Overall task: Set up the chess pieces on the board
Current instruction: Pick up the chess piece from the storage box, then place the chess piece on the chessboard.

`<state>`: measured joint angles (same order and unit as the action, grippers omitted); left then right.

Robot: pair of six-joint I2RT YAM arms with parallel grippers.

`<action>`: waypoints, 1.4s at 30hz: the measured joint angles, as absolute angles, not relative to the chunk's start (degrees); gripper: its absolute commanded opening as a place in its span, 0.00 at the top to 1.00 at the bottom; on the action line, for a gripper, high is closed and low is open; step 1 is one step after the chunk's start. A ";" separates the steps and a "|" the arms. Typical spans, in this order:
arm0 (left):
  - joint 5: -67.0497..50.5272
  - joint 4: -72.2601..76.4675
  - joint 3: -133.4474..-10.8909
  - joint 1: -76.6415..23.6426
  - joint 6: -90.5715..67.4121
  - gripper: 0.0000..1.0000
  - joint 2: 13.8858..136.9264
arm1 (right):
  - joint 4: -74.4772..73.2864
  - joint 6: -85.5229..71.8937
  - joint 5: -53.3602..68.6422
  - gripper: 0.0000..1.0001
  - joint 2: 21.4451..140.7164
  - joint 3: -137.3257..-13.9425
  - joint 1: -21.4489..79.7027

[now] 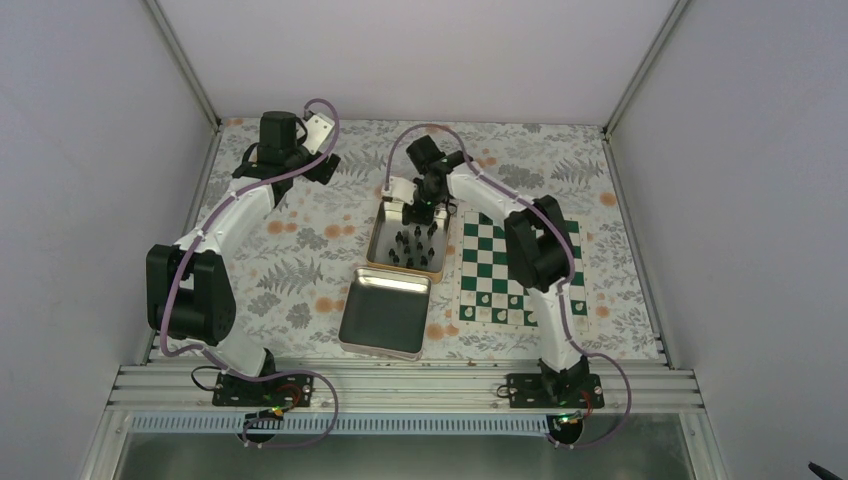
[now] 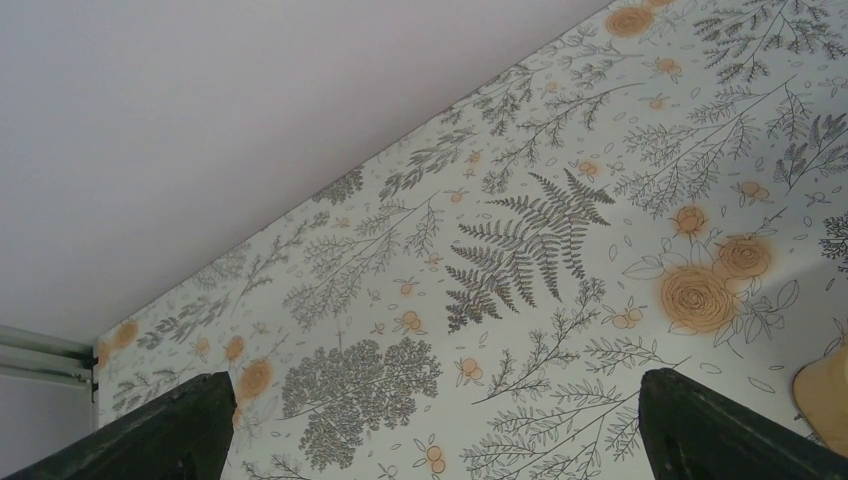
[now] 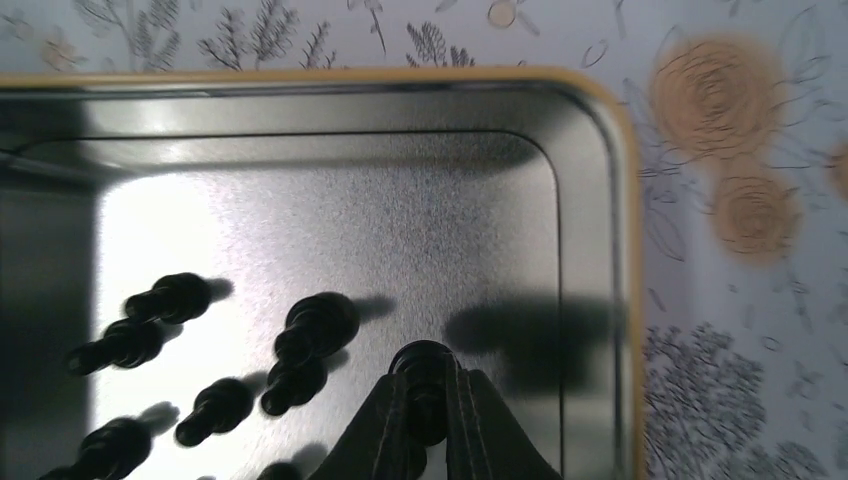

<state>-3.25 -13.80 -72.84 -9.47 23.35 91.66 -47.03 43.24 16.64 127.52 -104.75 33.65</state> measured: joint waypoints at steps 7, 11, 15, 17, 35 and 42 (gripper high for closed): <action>-3.22 -13.82 -72.84 -9.47 23.35 0.00 91.66 | -48.56 43.07 17.63 0.96 118.63 -103.83 30.24; -3.22 -13.82 -72.84 -9.47 23.35 0.00 91.66 | -48.45 43.05 17.50 0.96 112.79 -101.43 24.86; -3.22 -13.82 -72.84 -9.47 23.35 0.00 91.66 | -48.01 43.20 17.02 0.96 110.32 -97.80 18.00; -3.25 -13.82 -72.84 -9.47 23.35 0.00 91.66 | -47.75 43.24 16.71 0.96 110.17 -95.00 14.59; -3.22 -13.82 -72.84 -9.50 23.33 0.00 91.66 | -42.02 43.44 15.73 0.95 110.17 -81.80 5.87; -3.22 -13.85 -72.84 -9.50 23.33 0.00 91.66 | -41.04 43.53 15.77 0.95 110.50 -80.84 4.45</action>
